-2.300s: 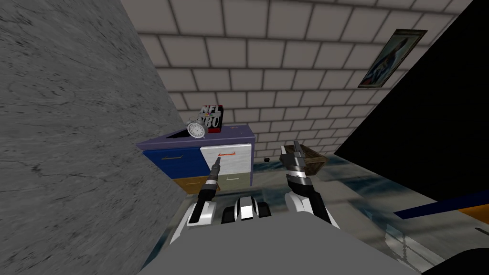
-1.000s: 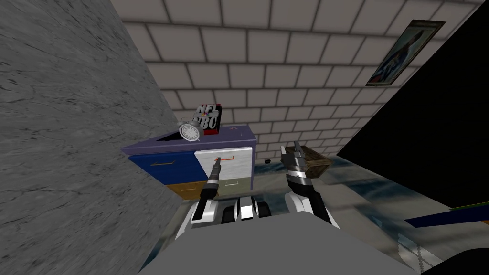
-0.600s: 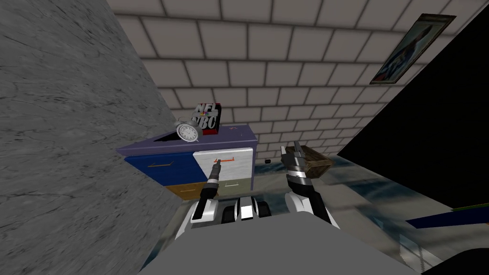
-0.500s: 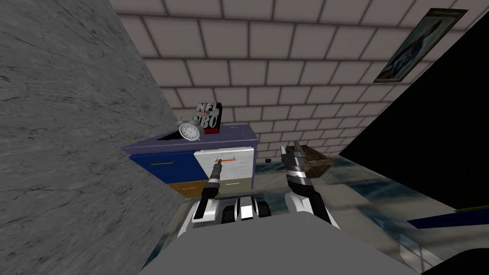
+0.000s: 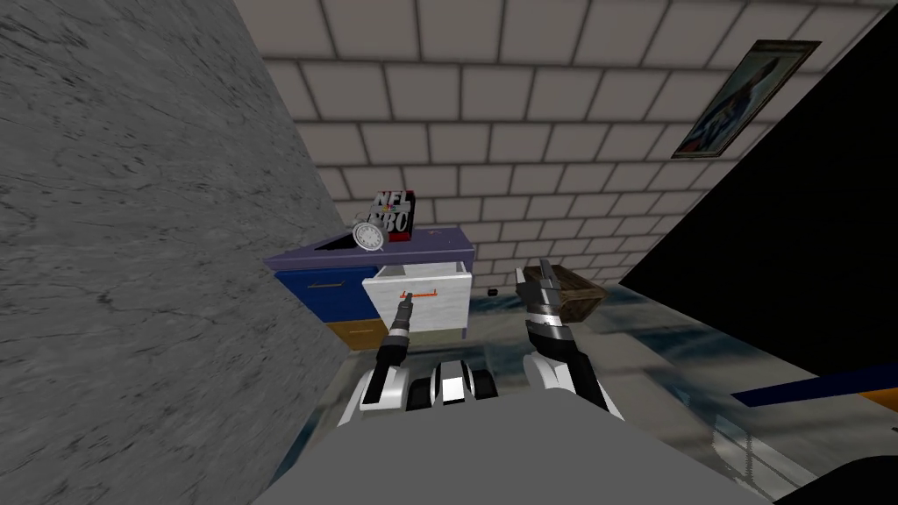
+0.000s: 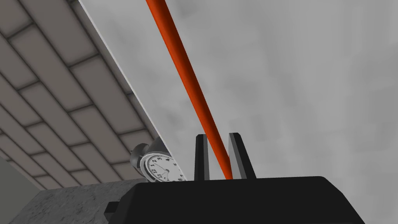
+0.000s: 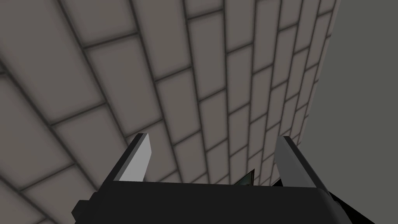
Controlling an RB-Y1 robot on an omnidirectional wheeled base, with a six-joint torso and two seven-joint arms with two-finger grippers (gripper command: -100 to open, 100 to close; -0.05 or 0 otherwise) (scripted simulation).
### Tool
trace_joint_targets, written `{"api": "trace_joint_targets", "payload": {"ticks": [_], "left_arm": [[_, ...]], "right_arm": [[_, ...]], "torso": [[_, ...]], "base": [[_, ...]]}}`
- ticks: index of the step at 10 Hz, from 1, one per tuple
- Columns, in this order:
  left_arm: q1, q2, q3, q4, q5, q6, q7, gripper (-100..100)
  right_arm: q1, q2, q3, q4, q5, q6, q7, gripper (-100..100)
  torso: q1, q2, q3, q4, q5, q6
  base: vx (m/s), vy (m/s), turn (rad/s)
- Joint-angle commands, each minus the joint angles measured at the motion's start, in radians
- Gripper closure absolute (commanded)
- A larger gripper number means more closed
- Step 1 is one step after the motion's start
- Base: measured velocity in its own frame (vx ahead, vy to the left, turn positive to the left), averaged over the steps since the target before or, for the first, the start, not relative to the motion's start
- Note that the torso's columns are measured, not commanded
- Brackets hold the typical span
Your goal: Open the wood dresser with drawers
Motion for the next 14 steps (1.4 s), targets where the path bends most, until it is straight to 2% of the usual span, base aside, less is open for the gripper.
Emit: {"api": "trace_joint_targets", "payload": {"ticks": [1,3,4,5,13,14], "left_arm": [[0.014,0.003,-0.007,-0.021,-0.002,-0.005,-0.001,100],[0.028,0.006,-0.014,-0.039,-0.003,-0.007,-0.001,100],[0.050,0.003,-0.025,-0.079,-0.006,0.035,-0.003,-100],[0.050,0.003,-0.025,-0.083,-0.006,0.035,-0.003,-100],[0.133,0.000,-0.069,-0.300,-0.020,0.177,-0.011,-100],[0.132,0.005,-0.065,-0.273,-0.017,0.169,-0.007,-100]], "right_arm": [[0.000,0.000,0.000,0.000,0.000,0.000,0.000,0],[0.000,0.000,0.000,0.000,0.000,0.000,0.000,0],[0.000,0.000,0.000,0.000,0.000,0.000,0.000,0],[0.000,0.000,0.000,0.000,0.000,0.000,0.000,0],[0.000,0.000,0.000,0.000,0.000,0.000,0.000,0],[0.000,0.000,0.000,0.000,0.000,0.000,0.000,0]], "torso": [[0.000,0.003,0.002,0.000,0.001,0.001],[0.000,0.006,0.004,0.001,0.001,0.001],[-0.001,0.003,0.002,0.002,0.000,0.001],[-0.001,-0.004,-0.001,-0.001,0.000,0.002],[0.000,0.003,0.002,0.002,0.000,0.001],[0.000,0.005,0.003,0.004,-0.001,0.000]], "base": [[-0.203,0.007,0.018],[-0.200,-0.004,0.013],[-0.065,-0.001,-0.033],[0.013,0.004,-0.023],[0.024,0.011,-0.031],[0.011,0.002,-0.010]]}}
